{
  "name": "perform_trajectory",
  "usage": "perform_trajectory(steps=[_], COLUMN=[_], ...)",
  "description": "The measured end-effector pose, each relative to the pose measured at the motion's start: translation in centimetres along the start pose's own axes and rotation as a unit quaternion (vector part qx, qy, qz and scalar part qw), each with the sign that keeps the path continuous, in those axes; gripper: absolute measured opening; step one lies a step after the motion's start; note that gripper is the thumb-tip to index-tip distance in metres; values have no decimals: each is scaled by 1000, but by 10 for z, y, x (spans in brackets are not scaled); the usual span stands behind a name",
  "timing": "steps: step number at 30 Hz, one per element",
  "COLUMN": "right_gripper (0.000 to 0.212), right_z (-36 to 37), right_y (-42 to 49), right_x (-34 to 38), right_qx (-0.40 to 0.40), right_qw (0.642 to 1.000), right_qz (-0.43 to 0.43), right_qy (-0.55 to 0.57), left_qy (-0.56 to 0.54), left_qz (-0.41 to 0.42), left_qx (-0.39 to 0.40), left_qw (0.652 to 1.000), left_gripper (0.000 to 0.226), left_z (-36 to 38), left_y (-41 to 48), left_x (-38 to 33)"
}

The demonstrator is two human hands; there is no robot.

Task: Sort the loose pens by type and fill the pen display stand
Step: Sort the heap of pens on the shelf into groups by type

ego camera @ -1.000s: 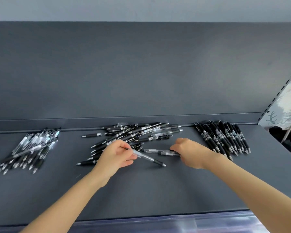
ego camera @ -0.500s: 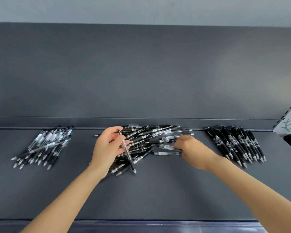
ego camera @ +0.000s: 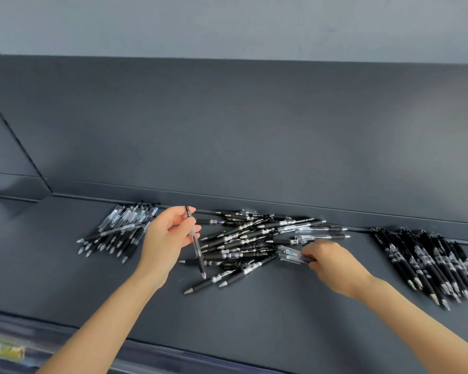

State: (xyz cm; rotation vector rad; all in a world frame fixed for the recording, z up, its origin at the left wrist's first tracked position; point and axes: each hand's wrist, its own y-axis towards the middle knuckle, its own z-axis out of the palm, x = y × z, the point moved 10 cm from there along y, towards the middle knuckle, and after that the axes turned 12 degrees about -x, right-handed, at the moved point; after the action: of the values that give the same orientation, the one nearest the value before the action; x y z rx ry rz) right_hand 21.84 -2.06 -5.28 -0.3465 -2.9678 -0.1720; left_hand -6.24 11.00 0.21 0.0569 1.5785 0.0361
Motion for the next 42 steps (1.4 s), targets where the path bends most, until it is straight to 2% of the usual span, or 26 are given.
perform_trajectory(steps=[1,4,6,12,15,18,22,25,30,37,42], right_gripper=[26,14,12,22,38,36,42,44,53,42,38], right_z=[-6,-20,-16,5,13,12,14,27,50,53,56], right_y=[3,12,18,36,46,61,87,107,134,162,169], right_x=[4,25,43,99,128,158,205,238,292,344,367], right_qx=[-12,-42,-23,5,1,-23,-41,-44,-24,-44,-49], right_qw=[999,991,978,909,869,863,866,863,866,885,905], right_qz=[6,7,21,115,146,144,144,163,180,186,166], right_qy=[31,124,204,401,473,483,478,475,466,424,389], left_qy=[9,37,53,98,133,171,243,291,316,327,320], left_qz=[0,-2,-3,5,12,19,32,31,41,37,-23], left_qx=[-4,-19,-27,-36,-34,-11,9,19,39,45,100], left_qw=[1000,999,998,995,990,985,969,956,947,943,942], left_gripper=[21,21,21,11,9,10,32,41,31,15,41], left_z=[-4,-12,-16,-30,-45,-67,-109,-136,-160,-176,-178], left_y=[1,4,6,20,37,60,104,136,171,207,214], left_x=[1,5,7,16,19,21,24,31,37,47,74])
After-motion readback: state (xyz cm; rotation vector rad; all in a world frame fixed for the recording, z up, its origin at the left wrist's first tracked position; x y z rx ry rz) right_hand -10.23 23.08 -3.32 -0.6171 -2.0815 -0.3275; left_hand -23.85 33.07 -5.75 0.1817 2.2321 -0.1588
